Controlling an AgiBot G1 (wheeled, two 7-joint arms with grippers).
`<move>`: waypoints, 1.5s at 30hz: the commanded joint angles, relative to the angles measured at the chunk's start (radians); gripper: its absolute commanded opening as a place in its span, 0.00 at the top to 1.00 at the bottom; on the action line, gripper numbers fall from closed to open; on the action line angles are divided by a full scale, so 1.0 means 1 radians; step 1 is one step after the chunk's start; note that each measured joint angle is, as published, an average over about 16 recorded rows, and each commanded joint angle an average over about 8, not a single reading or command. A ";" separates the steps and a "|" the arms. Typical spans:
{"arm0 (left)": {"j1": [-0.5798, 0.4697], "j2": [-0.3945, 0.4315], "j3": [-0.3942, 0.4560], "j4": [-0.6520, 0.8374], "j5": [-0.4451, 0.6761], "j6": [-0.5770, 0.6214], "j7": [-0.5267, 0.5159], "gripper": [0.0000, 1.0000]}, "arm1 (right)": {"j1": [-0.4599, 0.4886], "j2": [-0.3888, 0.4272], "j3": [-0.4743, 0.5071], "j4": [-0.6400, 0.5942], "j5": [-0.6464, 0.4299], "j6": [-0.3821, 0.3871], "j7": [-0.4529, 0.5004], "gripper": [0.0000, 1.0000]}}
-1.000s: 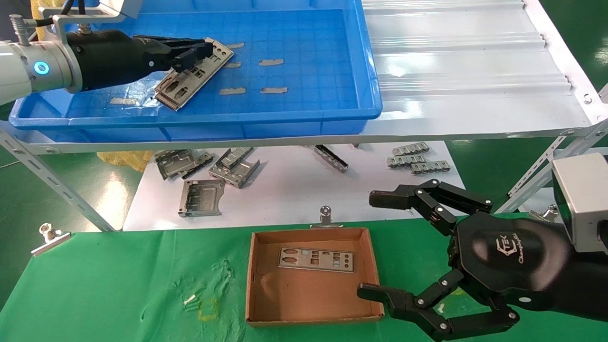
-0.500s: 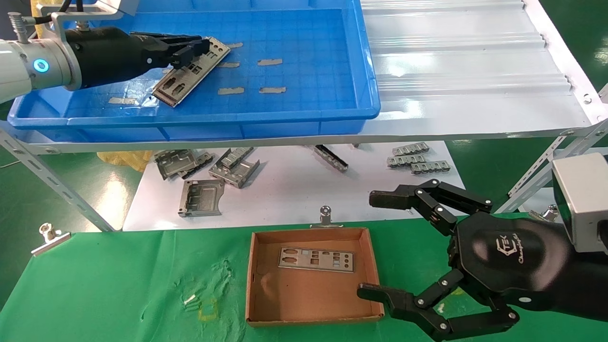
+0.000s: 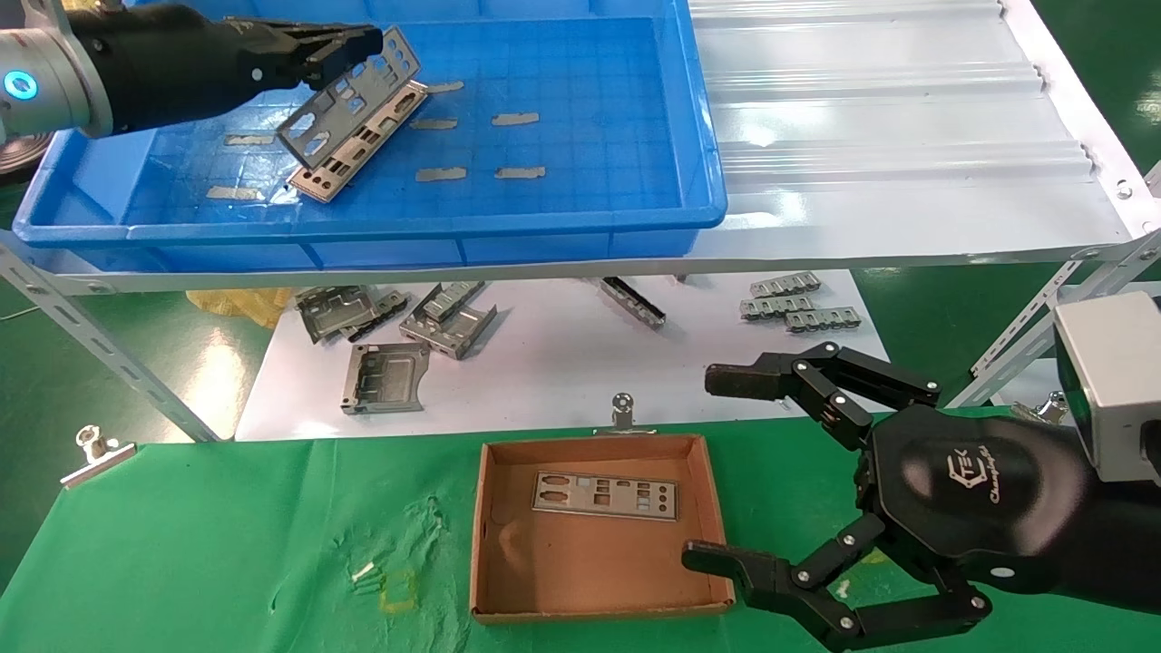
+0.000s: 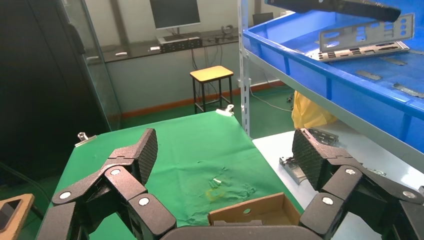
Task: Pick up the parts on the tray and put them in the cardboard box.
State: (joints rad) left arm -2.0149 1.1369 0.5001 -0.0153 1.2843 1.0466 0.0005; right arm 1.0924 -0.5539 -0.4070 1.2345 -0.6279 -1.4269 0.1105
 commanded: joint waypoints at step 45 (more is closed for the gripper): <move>0.066 -0.111 0.012 -0.232 -0.115 0.562 -0.096 1.00 | 0.000 0.000 0.000 0.000 0.000 0.000 0.000 0.00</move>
State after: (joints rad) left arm -1.9463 1.0149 0.5193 -0.2653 1.1569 1.6046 -0.1018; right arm 1.0924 -0.5539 -0.4070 1.2345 -0.6279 -1.4268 0.1105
